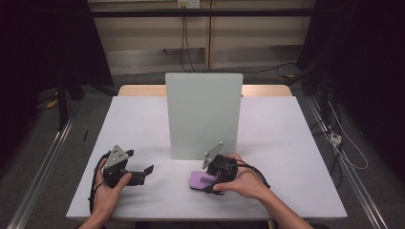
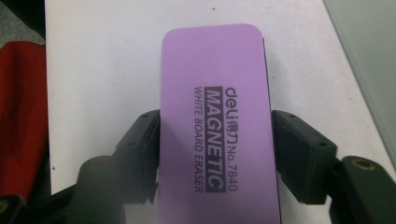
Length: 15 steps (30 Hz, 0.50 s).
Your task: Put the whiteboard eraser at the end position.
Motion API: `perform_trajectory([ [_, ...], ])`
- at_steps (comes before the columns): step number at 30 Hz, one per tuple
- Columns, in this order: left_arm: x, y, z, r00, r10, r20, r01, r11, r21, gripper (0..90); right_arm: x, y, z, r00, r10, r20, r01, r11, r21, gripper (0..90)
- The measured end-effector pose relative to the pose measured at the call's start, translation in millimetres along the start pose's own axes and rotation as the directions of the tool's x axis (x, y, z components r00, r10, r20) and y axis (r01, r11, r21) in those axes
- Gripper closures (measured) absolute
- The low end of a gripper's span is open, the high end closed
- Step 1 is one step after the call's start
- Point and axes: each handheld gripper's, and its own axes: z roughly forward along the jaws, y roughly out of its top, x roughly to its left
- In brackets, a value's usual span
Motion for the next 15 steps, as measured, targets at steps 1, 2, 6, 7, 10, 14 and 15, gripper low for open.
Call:
perform_trajectory([
  [1, 0.0, 0.0, 0.0, 1.0, 0.001, 0.0, -0.001, 1.0, 0.0, 4.9, 0.5, -0.1, 0.5, 1.0, 0.002, 0.002, -0.002, 1.0, 0.007, 34.5],
  [2, 0.0, 0.1, -0.1, 1.0, 0.002, -0.001, -0.002, 1.0, 0.0, 4.8, 0.6, -0.2, 0.7, 1.0, 0.008, 0.002, -0.008, 1.0, 0.0, 30.9],
  [6, 0.3, 0.1, -0.3, 1.0, 0.004, 0.001, -0.004, 1.0, -0.002, 4.9, -1.0, -0.6, 0.4, 0.9997, 0.023, 0.011, -0.023, 1.0, -0.018, 22.2],
  [7, 0.2, 0.0, -0.2, 1.0, 0.001, 0.001, -0.001, 1.0, -0.004, 4.8, -1.5, -0.6, 0.3, 0.9995, 0.027, 0.014, -0.027, 0.999, -0.025, 19.1],
  [10, 0.0, 0.1, -0.1, 1.0, 0.001, 0.003, -0.001, 1.0, 0.0, 4.8, -2.3, -0.8, -0.8, 0.999, 0.043, 0.01, -0.043, 0.999, -0.034, 13.7],
  [14, -0.1, 0.1, -0.1, 1.0, -0.001, 0.0, 0.001, 1.0, -0.001, 4.8, -2.7, -1.0, -2.6, 0.9986, 0.053, 0.006, -0.052, 0.997, -0.058, 10.0],
  [15, -0.2, 0.0, -0.1, 1.0, -0.004, 0.001, 0.004, 1.0, -0.003, 4.9, -2.8, -0.9, -3.2, 0.9983, 0.058, 0.0, -0.058, 0.996, -0.064, 10.0],
])
